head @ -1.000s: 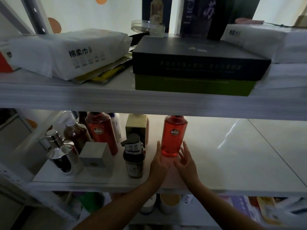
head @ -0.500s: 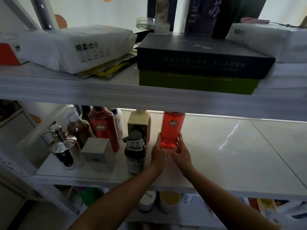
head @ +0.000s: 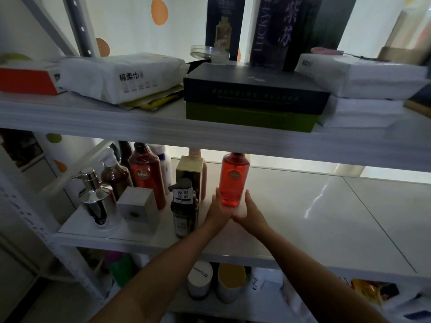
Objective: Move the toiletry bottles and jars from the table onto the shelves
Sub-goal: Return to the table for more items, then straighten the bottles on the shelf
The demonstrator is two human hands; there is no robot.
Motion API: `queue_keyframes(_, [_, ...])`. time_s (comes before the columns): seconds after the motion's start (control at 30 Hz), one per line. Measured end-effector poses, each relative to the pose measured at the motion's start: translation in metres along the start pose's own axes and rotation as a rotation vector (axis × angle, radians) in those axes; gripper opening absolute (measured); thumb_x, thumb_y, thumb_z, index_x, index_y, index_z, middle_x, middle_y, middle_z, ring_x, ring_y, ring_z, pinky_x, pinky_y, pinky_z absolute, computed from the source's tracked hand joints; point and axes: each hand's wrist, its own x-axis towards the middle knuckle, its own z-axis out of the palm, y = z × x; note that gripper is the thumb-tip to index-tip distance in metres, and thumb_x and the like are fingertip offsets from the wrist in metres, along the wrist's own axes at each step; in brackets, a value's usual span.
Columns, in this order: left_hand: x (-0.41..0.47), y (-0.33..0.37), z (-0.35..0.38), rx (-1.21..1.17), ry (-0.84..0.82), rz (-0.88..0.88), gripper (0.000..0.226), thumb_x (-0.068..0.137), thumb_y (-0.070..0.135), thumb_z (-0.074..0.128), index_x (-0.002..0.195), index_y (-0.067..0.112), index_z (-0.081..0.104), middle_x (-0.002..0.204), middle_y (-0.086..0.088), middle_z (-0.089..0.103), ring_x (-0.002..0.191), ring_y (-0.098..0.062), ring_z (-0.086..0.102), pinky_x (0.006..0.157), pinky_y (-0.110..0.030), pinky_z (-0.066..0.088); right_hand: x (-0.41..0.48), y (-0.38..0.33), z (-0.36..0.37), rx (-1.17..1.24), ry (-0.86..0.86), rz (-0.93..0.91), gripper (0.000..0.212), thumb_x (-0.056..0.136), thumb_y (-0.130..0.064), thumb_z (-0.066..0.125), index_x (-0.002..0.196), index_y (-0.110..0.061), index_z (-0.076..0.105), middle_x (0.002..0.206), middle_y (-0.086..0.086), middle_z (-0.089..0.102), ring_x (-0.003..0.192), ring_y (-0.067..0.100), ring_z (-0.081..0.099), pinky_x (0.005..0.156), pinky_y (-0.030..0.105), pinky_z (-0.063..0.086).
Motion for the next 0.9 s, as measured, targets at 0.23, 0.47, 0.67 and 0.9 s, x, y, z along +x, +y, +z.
queue_keyframes(0.23, [-0.103, 0.024, -0.004, 0.516, -0.143, 0.142, 0.089, 0.088, 0.026, 0.061, 0.151, 0.017, -0.002, 0.159, -0.01, 0.007, 0.143, -0.025, 0.018, 0.116, -0.036, 0.022, -0.065, 0.039, -0.013, -0.404, -0.246, 0.044, 0.091, 0.088, -0.048, 0.057, 0.151, -0.013, 0.001, 0.159, 0.008, 0.003, 0.146, 0.02, 0.007, 0.118, 0.035, 0.016])
queue_keyframes(0.47, [-0.216, -0.01, -0.024, 0.813, -0.12, 0.088, 0.077, 0.096, 0.045, 0.044, 0.151, 0.018, -0.001, 0.16, -0.006, 0.003, 0.147, -0.024, 0.009, 0.118, -0.04, 0.015, -0.152, 0.037, 0.015, -0.527, -0.411, -0.177, 0.09, 0.091, -0.05, 0.051, 0.15, -0.011, -0.005, 0.159, 0.006, -0.007, 0.147, 0.021, -0.005, 0.119, 0.035, 0.005])
queue_keyframes(0.67, [-0.329, -0.034, -0.087, 0.837, 0.144, -0.148, 0.08, 0.082, 0.054, 0.023, 0.145, 0.006, 0.031, 0.144, -0.008, 0.045, 0.129, -0.014, 0.047, 0.103, -0.026, 0.043, -0.199, -0.023, 0.071, -0.516, -0.517, -0.415, 0.094, 0.087, -0.061, 0.048, 0.151, -0.014, -0.003, 0.159, 0.0, -0.008, 0.147, 0.019, -0.006, 0.121, 0.038, 0.006])
queue_keyframes(0.9, [-0.461, -0.084, -0.188, 0.799, 0.4, -0.404, 0.073, 0.099, 0.042, 0.038, 0.151, 0.022, -0.009, 0.16, -0.005, -0.005, 0.147, -0.021, 0.001, 0.118, -0.038, 0.007, -0.251, -0.148, 0.163, -0.482, -0.694, -0.732, 0.091, 0.089, -0.06, 0.045, 0.151, -0.013, -0.002, 0.159, 0.004, -0.004, 0.147, 0.018, 0.0, 0.12, 0.036, 0.007])
